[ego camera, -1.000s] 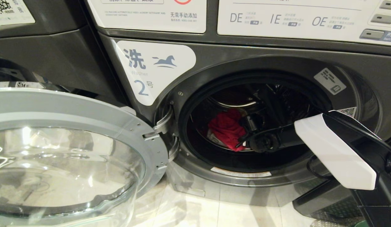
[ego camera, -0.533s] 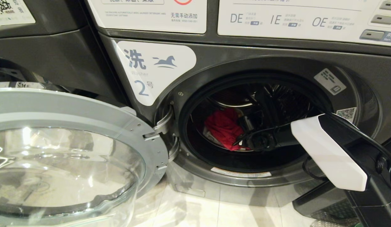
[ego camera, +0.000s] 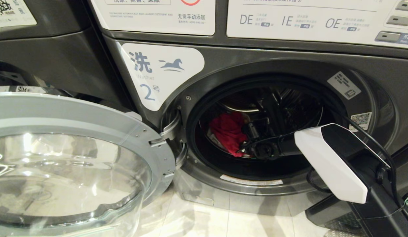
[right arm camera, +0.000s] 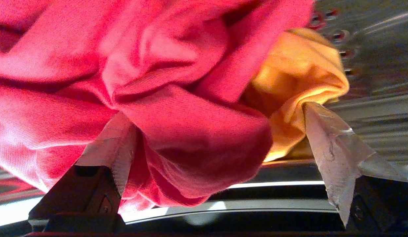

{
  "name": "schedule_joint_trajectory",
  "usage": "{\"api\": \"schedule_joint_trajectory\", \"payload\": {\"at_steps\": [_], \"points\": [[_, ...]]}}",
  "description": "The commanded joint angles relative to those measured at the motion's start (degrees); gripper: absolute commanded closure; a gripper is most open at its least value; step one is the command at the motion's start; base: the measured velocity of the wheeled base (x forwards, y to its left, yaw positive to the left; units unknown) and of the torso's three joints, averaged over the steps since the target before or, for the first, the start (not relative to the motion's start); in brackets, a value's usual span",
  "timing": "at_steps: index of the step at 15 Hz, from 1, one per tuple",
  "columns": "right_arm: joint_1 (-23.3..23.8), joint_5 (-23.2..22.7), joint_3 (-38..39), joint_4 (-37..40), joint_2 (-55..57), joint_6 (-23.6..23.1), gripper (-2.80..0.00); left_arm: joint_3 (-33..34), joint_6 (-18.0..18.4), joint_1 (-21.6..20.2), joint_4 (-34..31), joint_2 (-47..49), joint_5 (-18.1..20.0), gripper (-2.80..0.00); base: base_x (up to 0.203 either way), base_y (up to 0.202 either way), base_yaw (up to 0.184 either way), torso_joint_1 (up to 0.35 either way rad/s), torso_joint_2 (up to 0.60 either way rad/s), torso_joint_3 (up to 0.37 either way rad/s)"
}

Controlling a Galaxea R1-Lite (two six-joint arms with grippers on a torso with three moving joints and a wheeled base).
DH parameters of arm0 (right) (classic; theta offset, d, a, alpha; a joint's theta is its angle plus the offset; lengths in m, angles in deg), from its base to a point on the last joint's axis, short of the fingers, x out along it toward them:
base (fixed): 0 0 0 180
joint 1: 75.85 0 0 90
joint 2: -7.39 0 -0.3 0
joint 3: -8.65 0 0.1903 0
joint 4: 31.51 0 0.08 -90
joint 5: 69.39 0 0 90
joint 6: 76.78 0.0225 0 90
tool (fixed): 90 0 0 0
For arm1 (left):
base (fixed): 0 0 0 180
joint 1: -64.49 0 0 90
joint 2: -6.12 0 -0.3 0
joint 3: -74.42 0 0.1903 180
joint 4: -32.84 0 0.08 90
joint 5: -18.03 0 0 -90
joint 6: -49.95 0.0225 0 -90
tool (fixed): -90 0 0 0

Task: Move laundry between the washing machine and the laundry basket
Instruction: Pick a cloth and place it into the basket

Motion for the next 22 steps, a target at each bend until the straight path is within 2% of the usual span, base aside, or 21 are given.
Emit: {"api": "schedule_joint_trajectory", "payload": {"at_steps": [1, 5, 10, 13, 16, 22], "points": [[-0.50, -0.65, -1.73, -0.11, 1.87, 0.25, -2.80, 0.00, -0.01, -0.01, -0.03, -0.06, 0.00, 0.00, 0.000, 0.000, 0.000, 0.000, 0.00, 0.000], [-0.71, -4.21, -2.95, -0.66, 3.38, 0.35, -2.80, 0.00, -0.01, -0.01, -0.05, -0.06, 0.00, 0.00, 0.000, 0.000, 0.000, 0.000, 0.00, 0.000], [-0.98, -5.23, -3.04, -8.26, 4.46, 0.26, -2.80, 0.00, -0.01, -0.01, 0.01, -0.06, 0.00, 0.00, 0.000, 0.000, 0.000, 0.000, 0.00, 0.000], [-0.87, -9.54, -3.04, -10.64, 3.88, 0.43, -2.80, 0.00, -0.01, -0.09, -0.05, -0.06, 0.00, 0.00, 0.000, 0.000, 0.000, 0.000, 0.00, 0.000], [-0.29, -10.22, -3.28, -13.65, 3.91, -0.14, -2.80, 0.00, -0.01, -0.01, 0.03, -0.06, 0.00, 0.00, 0.000, 0.000, 0.000, 0.000, 0.00, 0.000], [1.11, -10.13, -4.10, -14.55, 4.43, -2.78, -2.80, 0.00, -0.01, -0.01, 0.04, -0.06, 0.00, 0.00, 0.000, 0.000, 0.000, 0.000, 0.00, 0.000]]}}
